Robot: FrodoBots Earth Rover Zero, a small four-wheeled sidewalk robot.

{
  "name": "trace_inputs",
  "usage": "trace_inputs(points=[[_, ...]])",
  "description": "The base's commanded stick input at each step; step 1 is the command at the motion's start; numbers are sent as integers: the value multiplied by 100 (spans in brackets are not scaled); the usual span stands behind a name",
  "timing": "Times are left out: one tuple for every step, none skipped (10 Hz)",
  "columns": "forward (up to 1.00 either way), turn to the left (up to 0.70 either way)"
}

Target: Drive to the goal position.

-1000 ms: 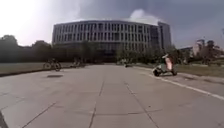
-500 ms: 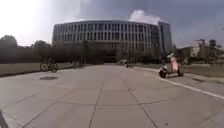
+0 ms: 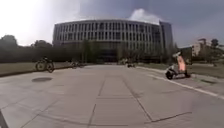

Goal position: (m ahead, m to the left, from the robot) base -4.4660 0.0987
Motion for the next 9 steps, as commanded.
trace_inputs(points=[[100, 0], [100, 0], [100, 0], [100, 0], [100, 0], [100, 0], [100, 0], [100, 0], [100, 0]])
